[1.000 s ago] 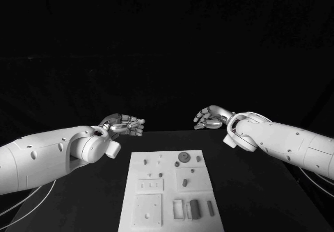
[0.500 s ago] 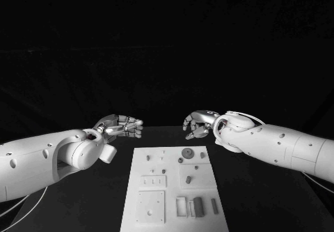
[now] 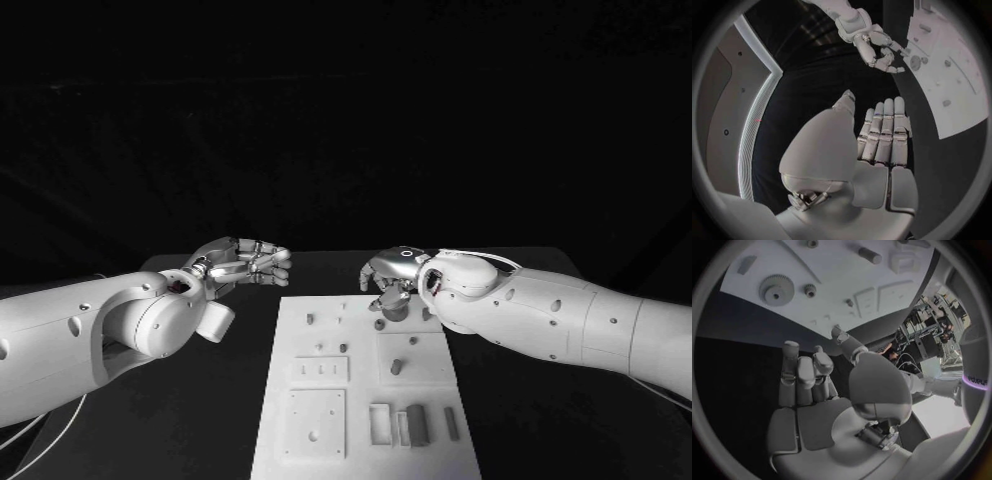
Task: Assemble the parts on the task board
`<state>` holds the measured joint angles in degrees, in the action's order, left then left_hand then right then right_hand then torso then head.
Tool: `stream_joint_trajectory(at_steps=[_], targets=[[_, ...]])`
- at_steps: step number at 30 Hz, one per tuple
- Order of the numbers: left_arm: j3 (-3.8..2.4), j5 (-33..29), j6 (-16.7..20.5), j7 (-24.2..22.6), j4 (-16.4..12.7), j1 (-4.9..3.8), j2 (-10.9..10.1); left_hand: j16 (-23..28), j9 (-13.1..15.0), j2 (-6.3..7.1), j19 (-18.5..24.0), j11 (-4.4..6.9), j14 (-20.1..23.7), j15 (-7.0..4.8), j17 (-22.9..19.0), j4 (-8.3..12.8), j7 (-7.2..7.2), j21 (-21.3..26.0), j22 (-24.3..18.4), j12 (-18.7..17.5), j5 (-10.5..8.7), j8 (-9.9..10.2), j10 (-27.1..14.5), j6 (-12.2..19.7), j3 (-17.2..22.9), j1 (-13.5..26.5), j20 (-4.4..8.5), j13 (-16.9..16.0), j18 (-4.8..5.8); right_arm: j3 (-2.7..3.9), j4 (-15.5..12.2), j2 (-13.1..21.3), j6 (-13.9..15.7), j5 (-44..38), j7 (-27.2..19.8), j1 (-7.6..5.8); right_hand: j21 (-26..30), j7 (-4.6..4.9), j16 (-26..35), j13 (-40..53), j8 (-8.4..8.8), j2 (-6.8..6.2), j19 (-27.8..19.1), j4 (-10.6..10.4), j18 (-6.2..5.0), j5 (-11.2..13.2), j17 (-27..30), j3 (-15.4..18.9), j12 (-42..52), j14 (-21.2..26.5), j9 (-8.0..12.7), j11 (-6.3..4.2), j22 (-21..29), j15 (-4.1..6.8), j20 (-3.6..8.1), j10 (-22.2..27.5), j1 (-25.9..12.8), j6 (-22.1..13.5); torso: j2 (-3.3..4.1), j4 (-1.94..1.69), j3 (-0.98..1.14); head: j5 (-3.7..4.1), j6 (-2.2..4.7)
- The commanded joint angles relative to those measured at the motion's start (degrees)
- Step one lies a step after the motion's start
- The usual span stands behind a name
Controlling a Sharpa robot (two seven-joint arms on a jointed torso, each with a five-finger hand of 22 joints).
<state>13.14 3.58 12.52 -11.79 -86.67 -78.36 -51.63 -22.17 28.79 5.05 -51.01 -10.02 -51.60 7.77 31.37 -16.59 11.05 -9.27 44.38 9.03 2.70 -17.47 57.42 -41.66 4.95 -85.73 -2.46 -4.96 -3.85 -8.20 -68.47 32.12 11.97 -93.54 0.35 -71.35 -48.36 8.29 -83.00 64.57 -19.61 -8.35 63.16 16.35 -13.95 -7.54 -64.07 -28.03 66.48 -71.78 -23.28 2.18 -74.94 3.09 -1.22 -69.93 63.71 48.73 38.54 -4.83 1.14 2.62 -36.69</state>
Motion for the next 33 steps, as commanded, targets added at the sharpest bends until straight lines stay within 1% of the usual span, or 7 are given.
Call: stream_joint_trajectory(at_steps=[1, 9, 12, 20, 25, 30, 33], targets=[[-0.06, 0.12, -0.32, -0.83, -0.18, -0.15, 0.08, 0.26, -0.09, -0.14, -0.46, -0.31, -0.34, 0.02, 0.05, -0.01, 1.22, 0.35, -0.08, -0.31, 0.18, 0.36, -0.09, -0.33, -0.26, -0.55, 0.11, 0.10, -0.79, 0.00, 0.27, 0.03, -0.78, -3.43, 1.63, 0.36, -0.48, 0.26, -0.51, 0.67, 0.26, -0.11, 0.08, 0.04, -1.05, -0.07, -0.65, -0.48, 0.84, -1.56, -0.07, -0.13, -1.46, 0.88, 0.54, -0.86, -0.56, -0.02, 0.79, -0.57, 0.10, 0.22, -0.06], [-0.08, 0.13, -0.31, -0.82, -0.34, -0.16, -0.06, 0.35, -0.18, -0.16, -0.46, -0.34, -0.32, 0.03, 0.08, 0.00, 1.24, 0.42, -0.13, -0.40, 0.18, 0.42, -0.10, -0.31, -0.37, -0.60, 0.14, 0.15, -0.74, -0.14, 0.49, 0.06, -2.92, -4.38, 1.83, 0.95, -0.92, 0.24, -0.94, 1.23, 0.27, 0.02, 0.12, 0.10, -1.05, -0.08, -1.16, -0.75, 1.56, -2.06, -0.14, -0.13, -1.43, 0.86, 0.72, -1.44, -0.57, 0.24, 1.59, -1.07, 0.15, 0.57, -0.18], [-0.09, 0.14, -0.32, -0.80, -0.42, -0.16, -0.09, 0.38, -0.20, -0.17, -0.47, -0.35, -0.32, 0.04, 0.09, 0.00, 1.24, 0.44, -0.14, -0.44, 0.18, 0.44, -0.11, -0.31, -0.40, -0.62, 0.14, 0.17, -0.73, -0.32, 0.89, 0.06, -2.54, -4.56, 1.83, 1.23, -1.07, 0.23, -1.08, 1.38, 0.27, 0.11, 0.10, 0.14, -1.05, -0.08, -1.30, -0.84, 1.77, -2.19, -0.17, -0.13, -1.43, 0.86, 0.77, -1.61, -0.52, 0.34, 1.86, -1.18, 0.18, 0.71, -0.16], [-0.14, 0.16, -0.36, -0.64, -0.85, -0.22, -0.28, 0.44, -0.27, -0.18, -0.49, -0.36, -0.33, 0.04, 0.12, -0.01, 1.24, 0.49, -0.18, -0.51, 0.18, 0.48, -0.10, -0.31, -0.49, -0.66, 0.16, 0.22, -0.70, -0.65, 2.08, -0.37, -2.52, -5.35, 2.03, 1.50, -1.37, 0.24, -1.38, 1.72, 0.37, 0.14, 0.07, 0.19, -1.05, -0.06, -1.65, -0.97, 2.22, -2.49, -0.17, -0.12, -1.42, 0.85, 0.87, -1.98, -0.40, 0.35, 2.54, -1.26, 0.31, 0.90, 0.02], [-0.14, 0.16, -0.40, -0.59, -0.95, -0.23, -0.26, 0.51, -0.35, -0.15, -0.52, -0.40, -0.34, 0.04, 0.16, 0.00, 1.31, 0.55, -0.21, -0.61, 0.18, 0.56, -0.14, -0.26, -0.59, -0.72, 0.18, 0.27, -0.66, -0.81, 2.33, -0.34, -3.52, -5.75, 2.26, 1.59, -1.45, 0.25, -1.46, 1.82, 0.39, 0.13, 0.06, 0.18, -1.05, -0.06, -1.70, -1.00, 2.36, -2.53, -0.17, -0.11, -1.42, 0.84, 0.89, -2.09, -0.40, 0.38, 2.92, -1.44, 0.28, 0.96, 0.14], [-0.14, 0.18, -0.32, -0.59, -0.95, -0.23, -0.41, 0.55, -0.40, -0.16, -0.53, -0.41, -0.34, 0.04, 0.18, 0.00, 1.33, 0.58, -0.24, -0.66, 0.18, 0.59, -0.14, -0.25, -0.64, -0.76, 0.19, 0.30, -0.64, -0.92, 2.52, -0.14, -4.86, -6.21, 2.25, 1.61, -1.53, 0.26, -1.53, 2.06, 0.44, 0.11, 0.03, 0.18, -1.05, -0.05, -1.74, -1.01, 2.62, -2.58, -0.17, -0.09, -1.41, 0.82, 0.91, -2.30, -0.41, 0.37, 3.22, -1.73, 0.23, 1.15, 0.06], [-0.15, 0.21, -0.27, -0.65, -0.98, -0.24, -0.48, 0.56, -0.42, -0.17, -0.54, -0.41, -0.35, 0.04, 0.19, -0.01, 1.34, 0.59, -0.24, -0.68, 0.18, 0.60, -0.14, -0.25, -0.66, -0.77, 0.19, 0.32, -0.64, -0.95, 2.58, 0.13, -5.64, -6.27, 2.08, 1.61, -1.62, 0.29, -1.61, 2.13, 0.54, 0.07, -0.01, 0.18, -1.05, -0.05, -1.78, -1.03, 2.74, -2.61, -0.13, -0.06, -1.40, 0.80, 0.92, -2.38, -0.43, 0.27, 3.38, -1.73, 0.22, 1.17, 0.11]])
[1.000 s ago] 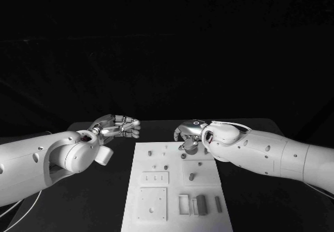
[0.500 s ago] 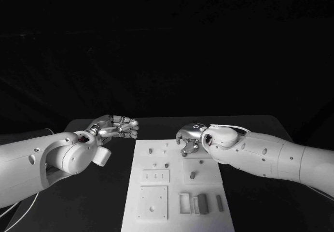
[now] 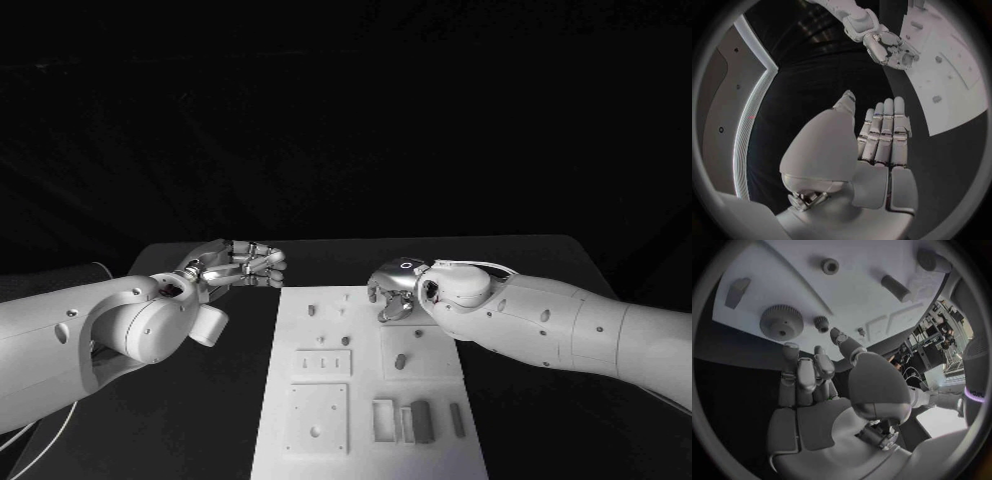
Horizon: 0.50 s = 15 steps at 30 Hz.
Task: Assemble the parts on the task board
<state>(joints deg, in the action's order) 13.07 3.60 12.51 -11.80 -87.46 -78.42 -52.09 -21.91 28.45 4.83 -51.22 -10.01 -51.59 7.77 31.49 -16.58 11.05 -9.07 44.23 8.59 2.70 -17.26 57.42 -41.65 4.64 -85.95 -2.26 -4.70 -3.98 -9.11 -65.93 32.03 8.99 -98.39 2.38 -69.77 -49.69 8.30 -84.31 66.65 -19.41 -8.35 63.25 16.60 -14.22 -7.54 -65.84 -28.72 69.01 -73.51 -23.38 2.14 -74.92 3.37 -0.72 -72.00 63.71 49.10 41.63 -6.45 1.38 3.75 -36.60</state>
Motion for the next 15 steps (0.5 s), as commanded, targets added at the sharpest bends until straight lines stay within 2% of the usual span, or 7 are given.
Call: stream_joint_trajectory(at_steps=[1, 9, 15], targets=[[-0.08, 0.19, -0.26, -0.63, -0.18, -0.18, -0.07, 0.31, -0.09, 0.06, -0.34, -0.42, -0.36, 0.04, 0.08, -0.02, 1.34, 0.39, -0.10, -0.25, 0.18, 0.40, -0.14, -0.25, -0.35, -0.55, 0.00, 0.06, -0.51, -0.04, 0.05, 0.27, -3.00, -1.41, -0.07, 0.03, -0.33, 0.29, -0.32, 0.16, 0.39, 0.05, -0.12, -0.09, -0.78, -0.04, 0.00, -0.33, 0.33, -0.87, 0.00, -0.01, -1.42, 0.50, 0.42, -0.41, -0.48, -0.15, 0.38, -0.11, -0.01, 0.00, 0.04], [-0.08, 0.19, -0.10, -0.62, -0.02, -0.23, -0.24, 0.36, -0.19, 0.06, -0.44, -0.45, -0.46, 0.01, 0.15, 0.02, 1.37, 0.43, -0.13, -0.36, 0.18, 0.48, -0.15, -0.21, -0.42, -0.74, 0.05, 0.13, -0.50, -0.09, -0.08, 0.30, -4.02, -1.40, -0.23, 0.03, -0.48, 0.31, -0.48, 0.47, 0.46, 0.14, -0.19, -0.08, -0.78, -0.06, -0.19, -0.39, 0.69, -0.99, 0.03, 0.02, -1.41, 0.46, 0.44, -0.65, -0.49, -0.15, 0.87, -0.15, 0.05, -0.14, 0.38], [-0.09, 0.20, -0.13, -0.62, -0.07, -0.24, -0.22, 0.38, -0.23, 0.06, -0.48, -0.45, -0.49, 0.00, 0.18, 0.02, 1.38, 0.44, -0.14, -0.40, 0.18, 0.51, -0.15, -0.20, -0.45, -0.82, 0.06, 0.15, -0.49, -0.19, 0.62, 0.20, -4.85, -1.41, -0.32, 0.14, -0.58, 0.30, -0.57, 0.56, 0.45, 0.23, -0.27, -0.06, -0.78, -0.06, -0.20, -0.44, 0.83, -0.99, 0.03, 0.02, -1.41, 0.44, 0.45, -0.70, -0.46, -0.03, 1.10, -0.18, 0.08, 0.11, 0.70]])
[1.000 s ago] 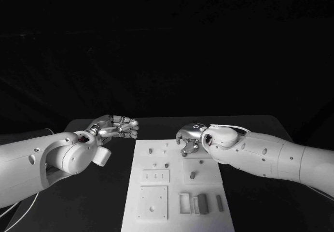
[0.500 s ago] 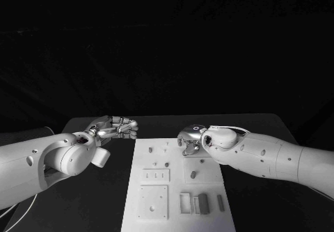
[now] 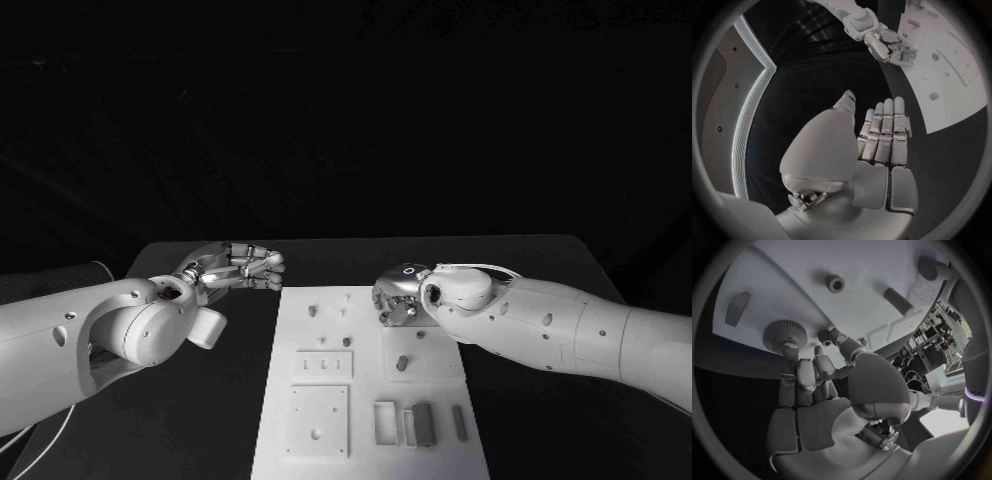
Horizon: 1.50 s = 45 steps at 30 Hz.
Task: Assemble the parts on the task board
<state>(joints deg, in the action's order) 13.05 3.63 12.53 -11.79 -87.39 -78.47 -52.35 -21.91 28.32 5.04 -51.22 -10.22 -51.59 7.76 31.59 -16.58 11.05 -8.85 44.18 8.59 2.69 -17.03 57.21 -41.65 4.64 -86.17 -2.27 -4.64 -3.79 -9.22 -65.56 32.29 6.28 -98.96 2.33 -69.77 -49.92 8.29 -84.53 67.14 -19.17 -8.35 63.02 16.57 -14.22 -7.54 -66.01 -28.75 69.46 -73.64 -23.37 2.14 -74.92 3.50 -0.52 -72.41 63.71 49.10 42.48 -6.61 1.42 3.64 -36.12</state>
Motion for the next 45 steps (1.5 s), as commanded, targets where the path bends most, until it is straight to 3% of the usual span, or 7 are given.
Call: stream_joint_trajectory(at_steps=[1, 17, 30, 37, 45], targets=[[-0.07, 0.18, -0.14, -0.65, -0.15, -0.19, 0.02, 0.37, -0.10, -0.15, -0.48, -0.25, -0.50, 0.00, 0.08, 0.02, 1.38, 0.23, -0.09, -0.41, 0.18, 0.28, 0.06, -0.20, -0.45, -0.61, 0.07, 0.09, -0.67, -0.10, 0.38, -0.11, -2.12, -0.82, -0.29, 0.18, -0.38, 0.31, -0.35, 0.09, 0.21, 0.26, -0.06, -0.03, -0.78, -0.06, 0.04, -0.43, 0.40, -0.81, 0.02, 0.02, -1.41, 0.31, 0.26, -0.31, -0.46, 0.00, 0.25, -0.03, 0.04, 0.25, 0.28], [-0.08, 0.19, 0.01, -0.68, -0.14, -0.24, -0.16, 0.44, -0.17, -0.14, -0.53, -0.27, -0.52, 0.00, 0.13, 0.00, 1.40, 0.27, -0.13, -0.49, 0.18, 0.31, 0.07, -0.21, -0.53, -0.69, 0.08, 0.14, -0.64, -0.27, 0.62, -0.01, -2.03, -1.10, -0.30, 0.32, -1.17, -0.22, -0.93, 0.79, -0.44, 1.35, -0.49, 0.08, -0.78, -0.07, -0.04, -0.99, 1.40, -0.91, -0.30, -0.44, -1.37, 0.65, 0.34, -0.91, 0.41, 1.92, 0.71, -0.07, 0.13, 0.25, 0.65], [-0.09, 0.19, 0.21, -0.71, -0.13, -0.29, -0.19, 0.48, -0.21, -0.17, -0.56, -0.27, -0.55, -0.01, 0.16, -0.01, 1.41, 0.31, -0.15, -0.53, 0.18, 0.33, 0.09, -0.23, -0.58, -0.75, 0.09, 0.16, -0.62, -0.32, 0.60, -0.07, -1.18, -1.68, -0.71, 0.44, -1.99, -1.64, -1.41, 1.06, -1.91, 4.04, -0.98, -0.09, -0.78, -0.12, 0.73, -3.92, 1.86, -0.64, -1.40, -1.79, -1.27, 1.73, 0.18, -1.39, 0.71, 6.12, 0.93, -0.10, 0.15, 0.32, 0.63], [-0.09, 0.19, 0.29, -0.72, -0.17, -0.31, -0.24, 0.49, -0.23, -0.18, -0.57, -0.27, -0.56, -0.01, 0.18, -0.01, 1.41, 0.32, -0.16, -0.55, 0.18, 0.33, 0.10, -0.24, -0.60, -0.77, 0.09, 0.17, -0.61, -0.32, 0.29, -0.12, 3.15, -2.71, 0.40, 0.44, -2.33, -2.08, -1.65, 1.23, -2.39, 4.71, -0.93, -0.53, -0.78, -0.08, 0.77, -4.37, 2.12, -0.87, -2.25, -2.21, -1.25, 2.02, 0.12, -1.92, -0.82, 7.13, 1.02, -0.11, 0.14, 0.34, 0.73], [-0.10, 0.19, 0.40, -0.78, -0.06, -0.32, -0.29, 0.53, -0.26, -0.20, -0.59, -0.27, -0.57, -0.01, 0.20, -0.01, 1.41, 0.34, -0.17, -0.57, 0.18, 0.34, 0.14, -0.26, -0.63, -0.81, 0.10, 0.18, -0.60, -0.29, -1.14, -0.23, 8.24, -4.77, 2.39, 0.44, -2.66, -2.37, -1.91, 1.16, -2.60, 4.38, -0.60, -0.65, -0.78, -0.09, 0.59, -4.91, 2.15, -1.40, -2.97, -2.51, -1.21, 2.20, 0.35, -2.40, -1.46, 7.58, 1.08, -0.14, 0.13, 0.24, 1.06]])
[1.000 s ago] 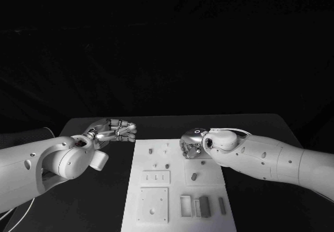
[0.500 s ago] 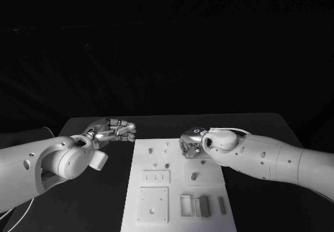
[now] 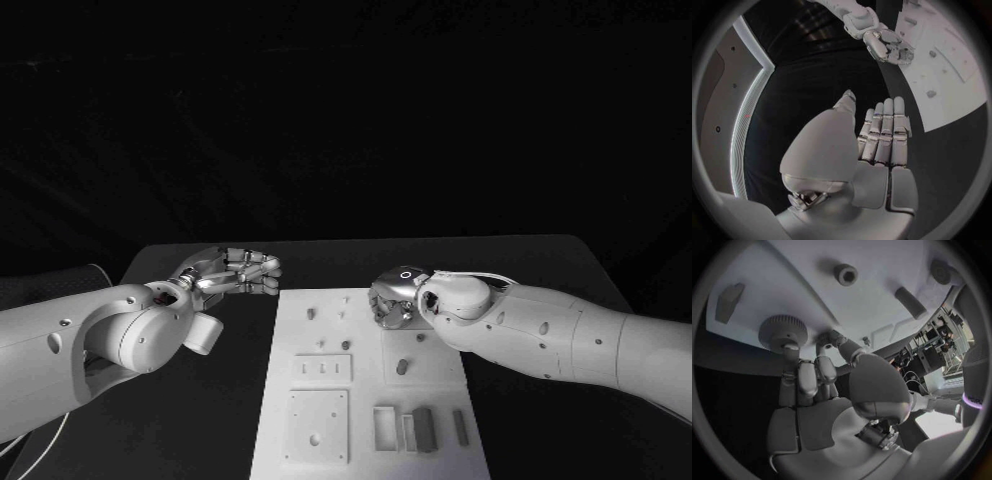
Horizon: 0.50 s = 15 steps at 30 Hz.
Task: Assemble the parts on the task board
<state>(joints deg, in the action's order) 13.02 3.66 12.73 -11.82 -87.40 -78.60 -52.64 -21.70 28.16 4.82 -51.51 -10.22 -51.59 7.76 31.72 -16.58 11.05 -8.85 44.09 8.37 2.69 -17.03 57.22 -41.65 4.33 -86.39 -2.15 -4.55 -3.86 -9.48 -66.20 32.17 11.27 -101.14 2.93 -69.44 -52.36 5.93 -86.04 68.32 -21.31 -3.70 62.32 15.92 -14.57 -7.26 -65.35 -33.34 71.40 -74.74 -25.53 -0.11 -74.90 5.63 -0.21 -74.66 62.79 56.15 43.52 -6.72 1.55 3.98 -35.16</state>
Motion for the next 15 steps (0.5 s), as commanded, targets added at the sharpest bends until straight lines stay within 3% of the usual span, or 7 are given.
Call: stream_joint_trajectory(at_steps=[1, 6, 15], targets=[[-0.06, 0.15, 0.22, -0.78, 0.00, -0.19, 0.00, 0.32, -0.11, 0.02, -0.31, -0.27, -0.58, -0.01, 0.08, -0.01, 1.40, 0.35, -0.09, -0.35, 0.18, 0.34, 0.14, -0.27, -0.32, -0.60, -0.02, 0.10, -0.53, -0.03, -0.64, -0.16, 3.57, -2.71, 1.97, 0.10, -0.24, -0.04, -0.42, 0.01, -0.46, -0.32, 0.13, 0.02, -0.43, -0.37, -0.11, -0.38, 0.25, -0.38, -0.87, -0.29, -1.22, 0.08, 0.07, -0.22, -0.54, 0.56, 0.05, -0.02, 0.00, -0.11, 0.15], [-0.06, 0.15, 0.40, -0.82, 0.18, -0.20, -0.06, 0.33, -0.12, 0.02, -0.32, -0.27, -0.58, -0.01, 0.09, -0.01, 1.40, 0.36, -0.09, -0.36, 0.18, 0.34, 0.15, -0.28, -0.34, -0.62, -0.01, 0.10, -0.53, 0.02, -0.81, -0.71, 4.33, -3.58, 3.02, -0.21, -0.30, -0.09, -0.46, -0.05, -0.50, -0.34, 0.21, 0.04, -0.43, -0.37, -0.09, -0.53, 0.21, -0.48, -1.01, -0.34, -1.21, 0.10, 0.13, -0.32, -0.54, 0.66, 0.07, -0.02, -0.04, -0.27, 0.38], [-0.07, 0.15, 0.44, -0.90, 0.40, -0.22, 0.18, 0.38, -0.15, 0.01, -0.33, -0.27, -0.59, -0.02, 0.12, 0.00, 1.39, 0.40, -0.12, -0.39, 0.18, 0.34, 0.19, -0.32, -0.38, -0.70, 0.00, 0.12, -0.51, 0.22, 1.23, -4.13, 5.46, -4.73, 4.55, -0.68, -0.40, -0.16, -0.49, -0.23, -0.50, -0.60, 0.30, 0.19, -0.43, -0.36, 0.07, -0.77, 0.07, -0.58, -1.26, -0.41, -1.21, 0.11, 0.25, -0.44, -0.48, 0.73, 0.17, -0.16, -0.06, -0.43, 0.78]])
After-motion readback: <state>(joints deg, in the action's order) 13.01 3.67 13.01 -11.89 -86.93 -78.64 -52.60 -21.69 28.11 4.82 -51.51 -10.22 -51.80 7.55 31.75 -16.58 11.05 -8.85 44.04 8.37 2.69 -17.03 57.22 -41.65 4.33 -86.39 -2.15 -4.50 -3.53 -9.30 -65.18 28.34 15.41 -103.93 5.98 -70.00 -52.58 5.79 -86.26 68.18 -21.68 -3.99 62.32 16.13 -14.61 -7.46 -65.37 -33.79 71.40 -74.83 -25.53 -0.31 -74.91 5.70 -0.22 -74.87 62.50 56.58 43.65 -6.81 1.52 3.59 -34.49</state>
